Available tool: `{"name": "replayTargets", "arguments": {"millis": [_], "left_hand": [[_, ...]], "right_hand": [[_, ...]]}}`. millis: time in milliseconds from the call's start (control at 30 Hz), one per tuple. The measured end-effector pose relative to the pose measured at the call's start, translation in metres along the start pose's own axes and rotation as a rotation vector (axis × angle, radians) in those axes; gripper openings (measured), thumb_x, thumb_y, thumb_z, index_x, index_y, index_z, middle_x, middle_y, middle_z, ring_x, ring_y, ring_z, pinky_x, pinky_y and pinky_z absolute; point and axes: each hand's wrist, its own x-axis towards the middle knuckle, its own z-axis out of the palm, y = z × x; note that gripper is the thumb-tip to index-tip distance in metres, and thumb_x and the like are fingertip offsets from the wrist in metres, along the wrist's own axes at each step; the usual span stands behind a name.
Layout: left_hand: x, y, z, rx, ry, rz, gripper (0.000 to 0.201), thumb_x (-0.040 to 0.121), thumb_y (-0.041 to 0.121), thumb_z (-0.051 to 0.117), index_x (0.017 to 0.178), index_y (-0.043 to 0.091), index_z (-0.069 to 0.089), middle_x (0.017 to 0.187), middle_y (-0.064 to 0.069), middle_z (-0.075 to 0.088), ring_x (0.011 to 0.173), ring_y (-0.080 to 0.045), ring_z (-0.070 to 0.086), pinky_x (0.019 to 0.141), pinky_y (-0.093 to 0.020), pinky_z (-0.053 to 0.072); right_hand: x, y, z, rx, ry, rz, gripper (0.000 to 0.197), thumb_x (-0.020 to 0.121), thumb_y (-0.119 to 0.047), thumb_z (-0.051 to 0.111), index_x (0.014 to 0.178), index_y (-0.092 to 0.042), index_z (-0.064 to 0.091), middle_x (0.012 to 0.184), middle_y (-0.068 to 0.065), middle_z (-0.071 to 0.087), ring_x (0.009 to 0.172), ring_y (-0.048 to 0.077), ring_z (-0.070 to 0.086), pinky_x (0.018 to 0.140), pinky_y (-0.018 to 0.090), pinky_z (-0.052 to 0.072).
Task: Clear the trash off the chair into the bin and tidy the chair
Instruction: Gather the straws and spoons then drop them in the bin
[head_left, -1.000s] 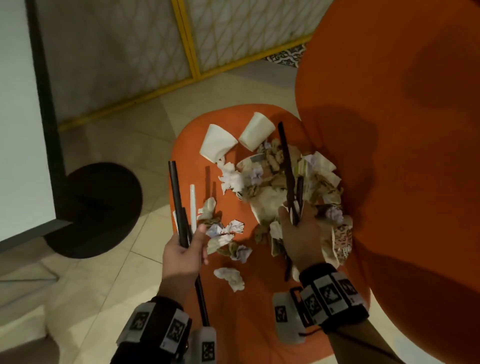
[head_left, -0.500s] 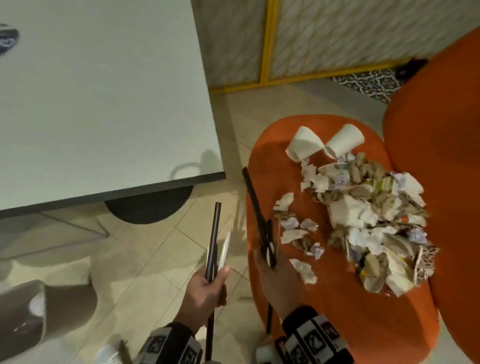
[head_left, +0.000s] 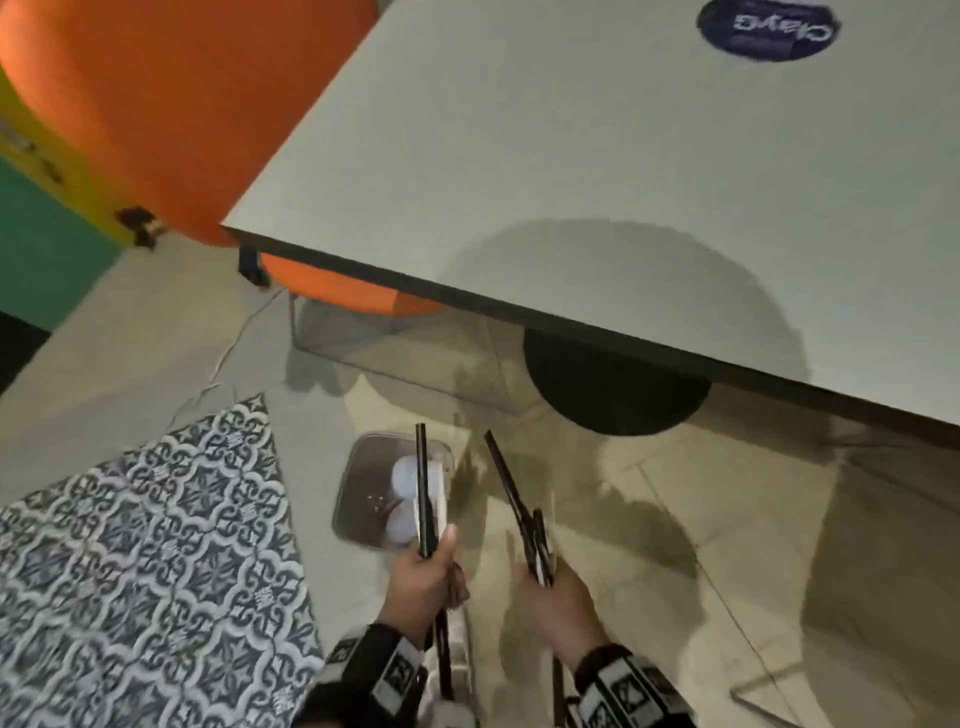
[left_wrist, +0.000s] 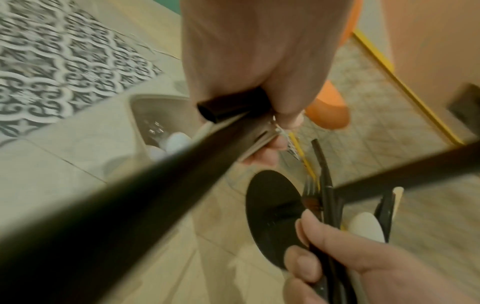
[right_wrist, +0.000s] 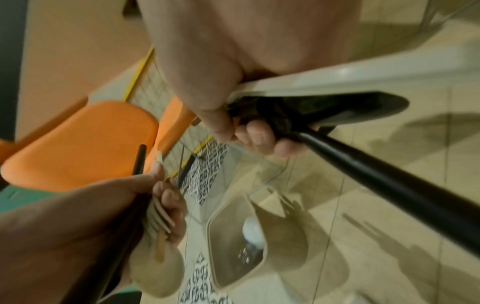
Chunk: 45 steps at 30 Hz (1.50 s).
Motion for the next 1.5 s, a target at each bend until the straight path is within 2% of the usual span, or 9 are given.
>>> {"name": "replayTargets", "arguments": {"millis": [267,467,667,800,933,1067,1200,1333,1500], "left_hand": [[0.122,-0.044,-0.114,0.074,-0.069,-0.290,0.039,0.090,0.040,0.056,0.075,0.004,0.057,0.049,-0.010,0.056,0.045,-0.025,0.055,0.052,-0.038,0.052],[0.204,-0.068,-0.135,0.343,-0.153,-0.358,0.080,0.083,0.063,0.045,0.118,-0.007,0.058,0.117,-0.024,0.062,0.109,-0.037,0.060,0.091,-0.034,0.049],[0.253,-0.075,-0.130,0.268,-0.140,-0.406,0.048,0.098,0.032,0.041,0.126,-0.005,0.052,0.132,-0.022,0.053,0.123,-0.034,0.050,0.104,-0.038,0.041],[0.268,-0.069,-0.125,0.210,-0.133,-0.442,0.039,0.100,0.024,0.040,0.129,0.000,0.051,0.132,-0.017,0.053,0.120,-0.029,0.051,0.089,-0.024,0.042],[0.287,-0.080,-0.120,-0.130,-0.040,-0.497,0.045,0.086,0.027,0.063,0.114,-0.007,0.059,0.096,-0.018,0.063,0.085,-0.030,0.060,0.067,-0.031,0.052],[0.299,-0.090,-0.123,-0.254,-0.009,-0.431,0.052,0.077,0.037,0.073,0.116,0.005,0.058,0.106,-0.017,0.067,0.083,-0.030,0.067,0.075,-0.038,0.055],[0.306,-0.110,-0.127,-0.116,0.048,-0.336,0.107,0.042,0.072,0.075,0.129,0.016,0.048,0.124,-0.011,0.061,0.107,-0.030,0.062,0.096,-0.046,0.048],[0.232,-0.047,-0.123,0.479,0.160,-0.106,0.069,0.078,0.046,0.061,0.135,0.010,0.045,0.137,-0.015,0.045,0.125,-0.032,0.045,0.105,-0.039,0.038],[0.165,-0.007,-0.075,0.608,0.102,0.084,0.034,0.086,0.029,0.057,0.116,0.012,0.060,0.124,-0.016,0.051,0.112,-0.032,0.053,0.096,-0.036,0.043]], "right_hand": [[0.093,-0.050,0.155,-0.443,-0.166,0.024,0.031,0.086,-0.032,0.051,0.110,-0.013,0.061,0.105,0.009,0.067,0.094,0.028,0.064,0.080,0.032,0.051],[0.162,-0.068,0.196,-0.692,-0.162,0.109,0.030,0.086,-0.023,0.054,0.106,-0.004,0.065,0.101,0.013,0.066,0.096,0.030,0.064,0.071,0.030,0.048],[0.203,-0.073,0.213,-0.721,-0.093,0.064,0.047,0.089,-0.031,0.056,0.126,-0.002,0.052,0.119,0.018,0.063,0.108,0.034,0.061,0.079,0.031,0.047],[0.217,-0.071,0.220,-0.563,-0.072,0.024,0.057,0.083,-0.033,0.059,0.134,-0.011,0.045,0.118,0.018,0.063,0.094,0.031,0.064,0.071,0.031,0.049],[0.223,-0.072,0.216,-0.488,-0.165,0.020,0.089,0.079,-0.027,0.067,0.150,-0.017,0.014,0.146,0.008,0.040,0.131,0.026,0.043,0.103,0.032,0.040],[0.215,-0.074,0.214,-0.371,-0.173,-0.040,0.086,0.081,-0.016,0.066,0.150,-0.023,0.014,0.147,0.004,0.039,0.132,0.022,0.042,0.106,0.032,0.038],[0.197,-0.079,0.206,-0.320,-0.163,-0.137,0.080,0.084,-0.014,0.063,0.149,-0.020,0.017,0.146,0.003,0.039,0.135,0.019,0.038,0.111,0.027,0.030],[0.173,-0.078,0.193,-0.334,-0.185,-0.231,0.081,0.077,-0.027,0.060,0.148,-0.031,0.020,0.144,0.005,0.044,0.128,0.021,0.048,0.108,0.039,0.038],[0.123,-0.076,0.125,-0.271,-0.090,-0.221,0.061,0.087,-0.028,0.060,0.142,-0.030,0.033,0.141,0.001,0.044,0.119,0.019,0.055,0.101,0.037,0.045]]}}
